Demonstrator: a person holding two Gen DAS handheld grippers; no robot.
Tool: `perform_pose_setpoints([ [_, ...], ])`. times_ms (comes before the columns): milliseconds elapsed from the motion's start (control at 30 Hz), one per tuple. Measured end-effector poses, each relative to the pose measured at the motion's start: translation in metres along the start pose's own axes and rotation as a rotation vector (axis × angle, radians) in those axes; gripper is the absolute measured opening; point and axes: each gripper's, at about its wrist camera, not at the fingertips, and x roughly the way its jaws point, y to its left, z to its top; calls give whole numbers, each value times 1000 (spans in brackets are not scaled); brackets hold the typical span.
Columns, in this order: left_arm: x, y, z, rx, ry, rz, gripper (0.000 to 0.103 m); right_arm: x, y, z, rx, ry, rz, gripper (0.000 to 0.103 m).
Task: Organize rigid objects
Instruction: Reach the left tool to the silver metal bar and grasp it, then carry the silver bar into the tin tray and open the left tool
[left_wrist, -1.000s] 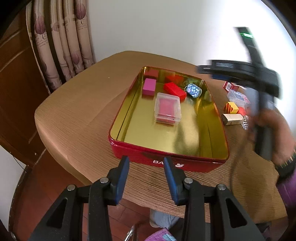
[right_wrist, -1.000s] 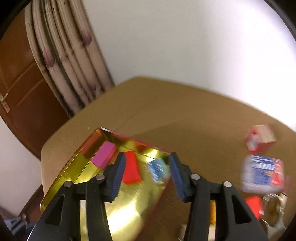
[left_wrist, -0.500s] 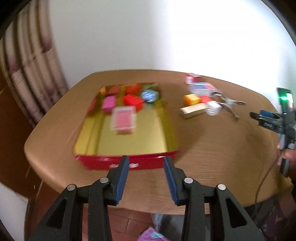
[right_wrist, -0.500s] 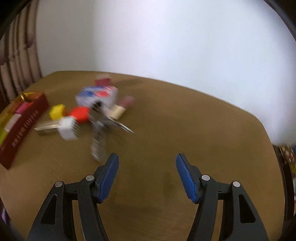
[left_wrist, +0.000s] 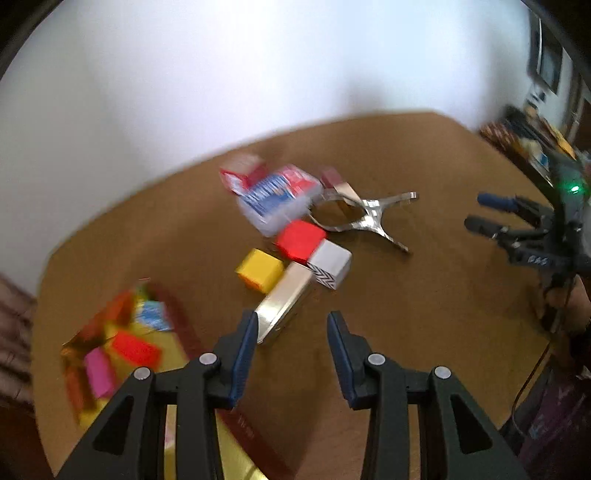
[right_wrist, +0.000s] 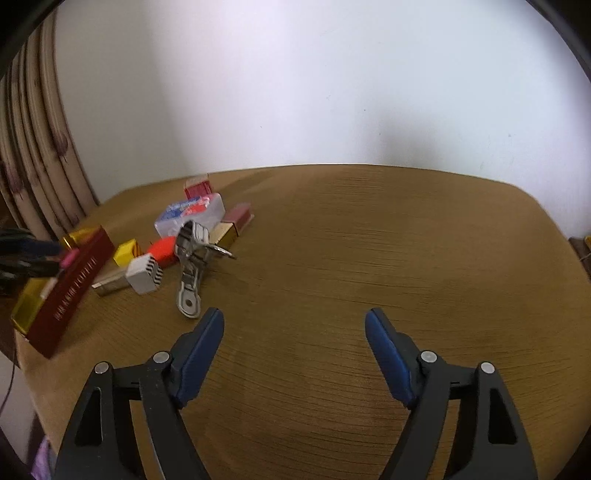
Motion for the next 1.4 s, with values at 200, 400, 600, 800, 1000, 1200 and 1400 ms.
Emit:
perform_pose_setpoints([
  [200, 52, 10, 21, 3, 164, -34, 39, -1, 1, 1, 2, -12, 48, 77],
  [400, 70, 31, 33, -52, 187, -25, 39, 1, -3, 1, 25, 0, 89, 78],
  [600, 94, 27, 32, 22, 258, -46, 40, 3, -3, -1, 28, 10, 97, 80],
  [800, 103, 28, 36, -1, 247, -78, 29, 8, -3, -3, 33, 39, 97, 83],
  [1000, 84, 8, 19, -54, 188, 4, 29, 9, -3, -3, 35, 44, 95, 83],
  [1200, 34, -10, -4, -224, 74, 67, 29, 10, -4, -2, 36, 47, 91, 83],
  [1400, -29, -7, -39, -407, -11, 117, 29, 11, -3, -3, 33, 50, 78, 83],
])
